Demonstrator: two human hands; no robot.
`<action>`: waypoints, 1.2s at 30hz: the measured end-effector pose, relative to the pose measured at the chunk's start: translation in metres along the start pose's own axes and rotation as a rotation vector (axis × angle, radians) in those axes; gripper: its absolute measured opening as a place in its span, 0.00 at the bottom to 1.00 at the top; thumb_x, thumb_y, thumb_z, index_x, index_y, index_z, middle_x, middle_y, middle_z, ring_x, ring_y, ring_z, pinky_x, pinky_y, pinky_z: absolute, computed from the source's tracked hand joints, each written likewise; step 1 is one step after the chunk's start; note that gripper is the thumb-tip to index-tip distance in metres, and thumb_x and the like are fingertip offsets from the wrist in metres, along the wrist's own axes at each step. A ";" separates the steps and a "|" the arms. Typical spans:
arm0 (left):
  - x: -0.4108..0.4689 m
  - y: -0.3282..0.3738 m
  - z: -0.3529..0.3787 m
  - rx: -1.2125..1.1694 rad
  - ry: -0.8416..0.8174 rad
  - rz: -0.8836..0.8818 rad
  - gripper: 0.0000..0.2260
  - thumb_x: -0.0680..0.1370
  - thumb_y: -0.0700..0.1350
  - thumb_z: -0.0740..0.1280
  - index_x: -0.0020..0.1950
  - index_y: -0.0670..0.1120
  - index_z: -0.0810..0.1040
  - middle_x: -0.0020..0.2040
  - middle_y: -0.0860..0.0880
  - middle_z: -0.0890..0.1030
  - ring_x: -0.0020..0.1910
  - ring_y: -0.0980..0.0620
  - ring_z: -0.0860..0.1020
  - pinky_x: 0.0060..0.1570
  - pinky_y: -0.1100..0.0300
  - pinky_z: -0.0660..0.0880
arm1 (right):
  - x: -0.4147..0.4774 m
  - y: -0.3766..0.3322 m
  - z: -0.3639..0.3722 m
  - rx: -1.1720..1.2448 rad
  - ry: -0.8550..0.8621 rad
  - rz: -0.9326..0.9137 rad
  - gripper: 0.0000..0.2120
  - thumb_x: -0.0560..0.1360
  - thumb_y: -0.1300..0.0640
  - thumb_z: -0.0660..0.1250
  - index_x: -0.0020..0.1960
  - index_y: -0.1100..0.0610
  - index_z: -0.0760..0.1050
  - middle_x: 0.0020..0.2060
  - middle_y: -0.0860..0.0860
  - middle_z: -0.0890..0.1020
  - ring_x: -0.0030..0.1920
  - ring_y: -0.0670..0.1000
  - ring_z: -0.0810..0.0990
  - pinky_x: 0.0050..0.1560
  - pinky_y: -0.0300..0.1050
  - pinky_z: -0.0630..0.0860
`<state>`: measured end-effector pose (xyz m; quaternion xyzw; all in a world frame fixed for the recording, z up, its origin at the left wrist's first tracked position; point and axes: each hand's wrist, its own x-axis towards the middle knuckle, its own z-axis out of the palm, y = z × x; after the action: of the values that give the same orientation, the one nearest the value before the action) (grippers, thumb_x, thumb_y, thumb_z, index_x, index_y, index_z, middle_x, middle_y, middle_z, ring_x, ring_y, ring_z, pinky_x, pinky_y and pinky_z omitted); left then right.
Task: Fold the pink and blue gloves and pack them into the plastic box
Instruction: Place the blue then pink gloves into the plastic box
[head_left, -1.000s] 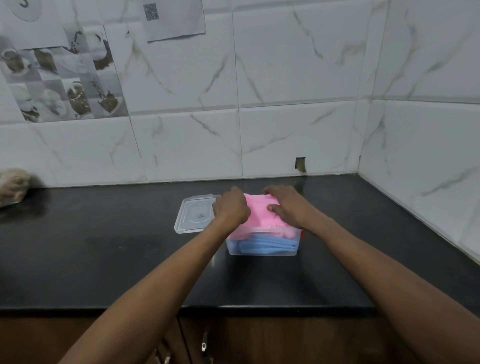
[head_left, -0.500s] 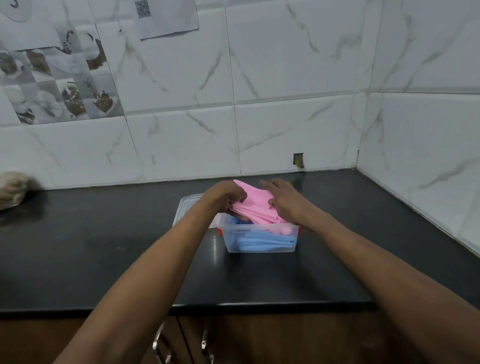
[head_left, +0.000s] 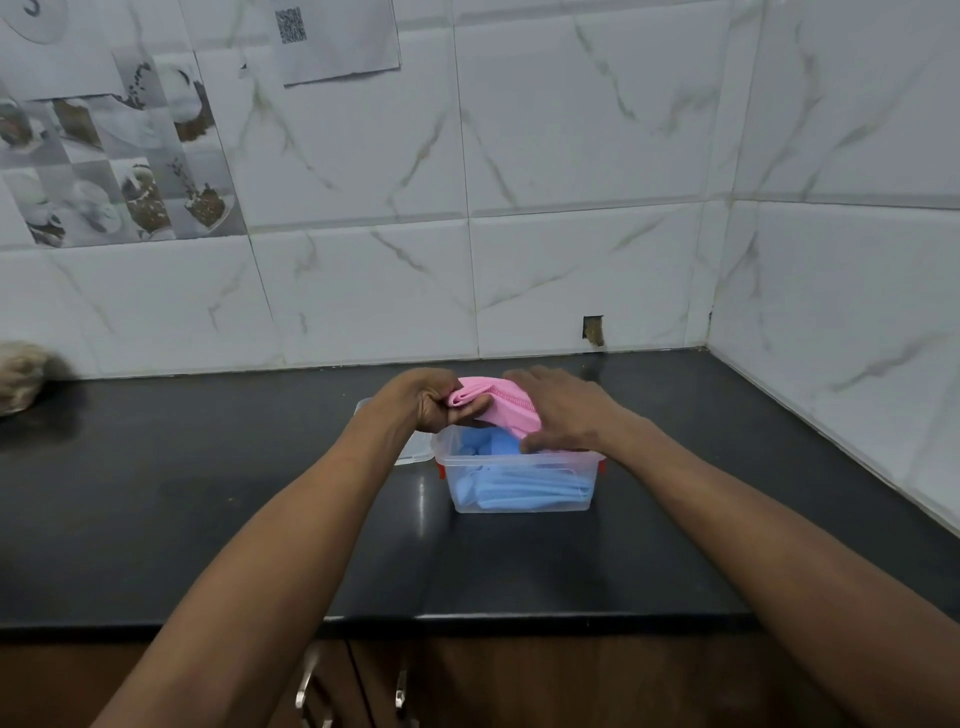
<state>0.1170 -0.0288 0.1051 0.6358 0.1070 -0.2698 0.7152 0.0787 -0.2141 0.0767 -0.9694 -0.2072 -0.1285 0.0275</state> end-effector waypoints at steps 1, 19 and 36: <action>0.001 0.000 0.000 0.009 0.008 0.003 0.15 0.80 0.28 0.50 0.45 0.32 0.75 0.32 0.33 0.81 0.26 0.37 0.82 0.20 0.60 0.77 | 0.000 0.003 -0.003 -0.051 -0.016 -0.001 0.36 0.69 0.46 0.73 0.72 0.50 0.61 0.62 0.52 0.74 0.58 0.53 0.74 0.45 0.43 0.69; -0.013 -0.009 0.021 1.629 0.349 0.635 0.18 0.75 0.44 0.72 0.65 0.44 0.79 0.64 0.44 0.77 0.62 0.45 0.76 0.60 0.56 0.71 | 0.004 0.001 -0.006 -0.105 -0.349 -0.078 0.07 0.75 0.64 0.64 0.49 0.54 0.76 0.40 0.48 0.76 0.44 0.53 0.76 0.35 0.40 0.68; 0.017 0.008 -0.002 1.905 0.038 0.364 0.27 0.70 0.56 0.75 0.68 0.53 0.76 0.67 0.52 0.75 0.64 0.48 0.73 0.66 0.51 0.70 | 0.007 0.007 -0.012 0.127 -0.382 0.170 0.31 0.73 0.45 0.71 0.73 0.51 0.68 0.68 0.51 0.74 0.63 0.54 0.75 0.60 0.45 0.71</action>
<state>0.1362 -0.0311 0.1034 0.9597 -0.2448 -0.1184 -0.0705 0.0852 -0.2194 0.0900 -0.9865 -0.1336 0.0737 0.0595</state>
